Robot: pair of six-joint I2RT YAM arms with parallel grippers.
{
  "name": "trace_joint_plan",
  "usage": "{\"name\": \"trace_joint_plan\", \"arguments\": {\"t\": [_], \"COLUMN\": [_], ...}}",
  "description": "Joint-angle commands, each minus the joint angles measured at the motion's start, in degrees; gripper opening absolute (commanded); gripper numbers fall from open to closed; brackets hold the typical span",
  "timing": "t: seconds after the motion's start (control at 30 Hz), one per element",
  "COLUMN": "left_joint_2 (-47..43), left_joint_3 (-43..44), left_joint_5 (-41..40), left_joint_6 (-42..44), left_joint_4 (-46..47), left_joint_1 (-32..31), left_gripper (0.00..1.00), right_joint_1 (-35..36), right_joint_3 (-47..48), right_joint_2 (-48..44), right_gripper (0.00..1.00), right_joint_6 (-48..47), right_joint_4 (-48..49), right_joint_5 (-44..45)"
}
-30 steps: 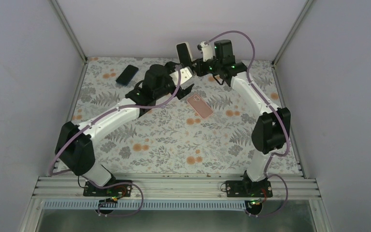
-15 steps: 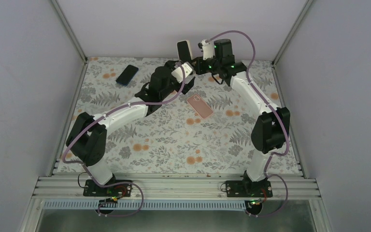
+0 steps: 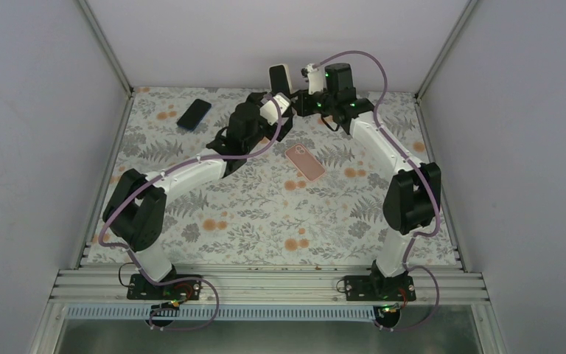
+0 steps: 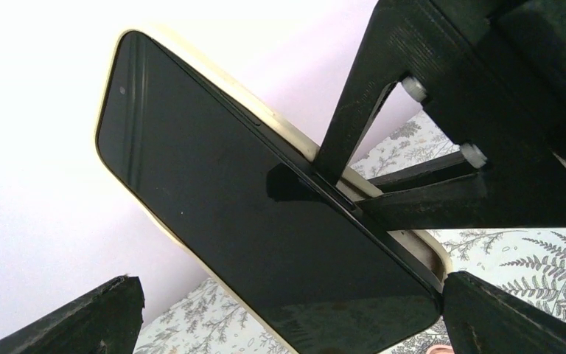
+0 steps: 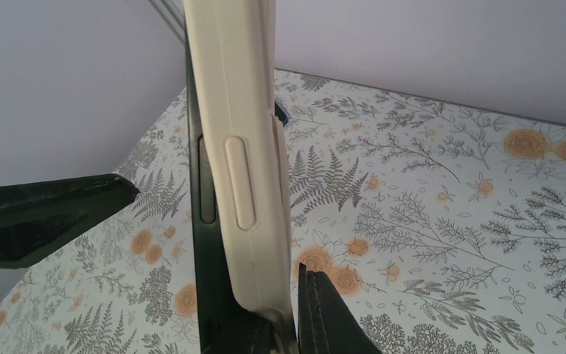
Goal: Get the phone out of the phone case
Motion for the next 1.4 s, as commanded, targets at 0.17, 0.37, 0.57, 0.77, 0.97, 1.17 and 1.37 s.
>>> {"name": "trace_joint_plan", "arguments": {"t": [0.17, 0.37, 0.57, 0.77, 0.97, 1.17, 1.37], "left_joint_2": [-1.1, 0.8, 3.3, 5.7, 5.0, 4.8, 4.2], "left_joint_3": [-0.1, 0.4, 0.7, 3.8, 3.4, 2.6, -1.2], "left_joint_5": [-1.8, -5.1, -13.4, -18.3, -20.1, -21.0, -22.2], "left_joint_6": [-0.8, 0.4, 5.6, 8.5, 9.6, 12.5, 15.8], "left_joint_4": [2.4, 4.0, 9.3, 11.8, 14.0, 17.2, 24.2], "left_joint_1": [1.6, 1.3, -0.7, -0.3, 3.0, 6.0, 7.8], "left_gripper": [1.0, 1.0, 1.0, 1.0, 1.0, 0.99, 0.96], "right_joint_1": [-0.4, -0.2, 0.1, 0.7, 0.7, 0.8, 0.7], "right_joint_3": [1.4, 0.4, 0.5, 0.1, -1.4, -2.7, -3.2], "right_joint_2": [-3.0, -3.7, -3.2, -3.3, -5.0, -5.3, -5.2], "right_gripper": [0.03, 0.03, 0.03, 0.03, 0.03, 0.03, 0.03], "right_joint_6": [1.3, 2.8, 4.8, 6.8, 6.8, 7.7, 8.5], "right_joint_4": [3.2, 4.0, 4.3, 5.2, 5.5, 5.8, 5.8], "right_joint_5": [-2.9, -4.2, -5.5, -7.9, -8.3, -9.7, -12.8]}}
